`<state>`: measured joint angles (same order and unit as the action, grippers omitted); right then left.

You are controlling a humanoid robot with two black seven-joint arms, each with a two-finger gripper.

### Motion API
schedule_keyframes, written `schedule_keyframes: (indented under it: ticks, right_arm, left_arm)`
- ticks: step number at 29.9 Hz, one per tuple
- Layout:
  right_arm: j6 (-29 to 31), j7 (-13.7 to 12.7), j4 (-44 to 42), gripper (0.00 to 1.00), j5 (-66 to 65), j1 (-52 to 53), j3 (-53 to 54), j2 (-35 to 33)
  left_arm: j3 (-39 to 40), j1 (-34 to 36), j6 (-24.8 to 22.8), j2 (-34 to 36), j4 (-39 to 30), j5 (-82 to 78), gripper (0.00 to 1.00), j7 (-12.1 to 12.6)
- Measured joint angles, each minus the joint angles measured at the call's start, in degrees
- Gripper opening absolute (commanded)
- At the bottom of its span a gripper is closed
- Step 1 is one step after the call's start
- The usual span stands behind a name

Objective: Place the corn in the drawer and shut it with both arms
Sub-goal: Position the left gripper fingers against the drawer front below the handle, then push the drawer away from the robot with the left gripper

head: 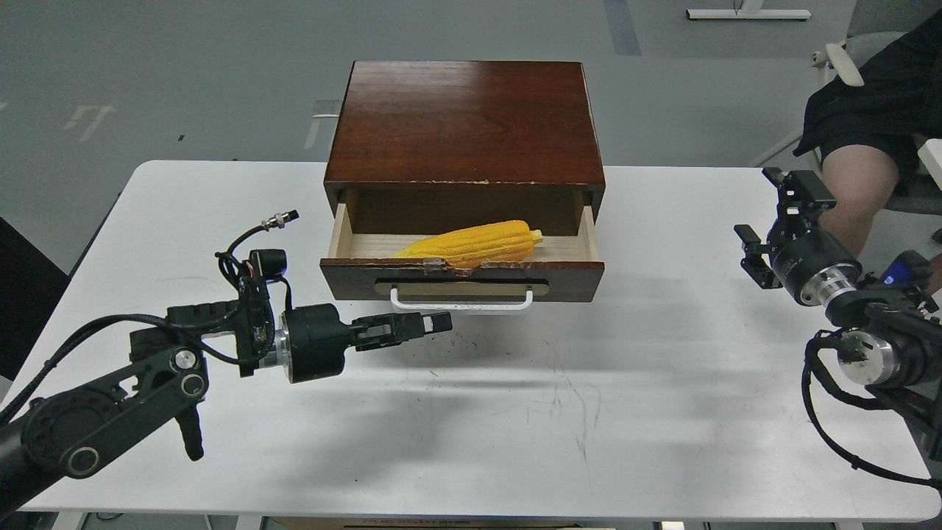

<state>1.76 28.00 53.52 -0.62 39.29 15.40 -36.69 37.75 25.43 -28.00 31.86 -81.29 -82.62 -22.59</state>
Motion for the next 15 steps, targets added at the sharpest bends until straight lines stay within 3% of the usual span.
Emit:
schedule_keyframes:
  ticks: [15]
  right_arm:
    - [0.0,0.0,0.0,1.0,0.0,-0.43,0.06,0.05]
  left_arm:
    - [0.17,0.48,-0.02,-0.32,2.05,-0.08,0.0,-0.05]
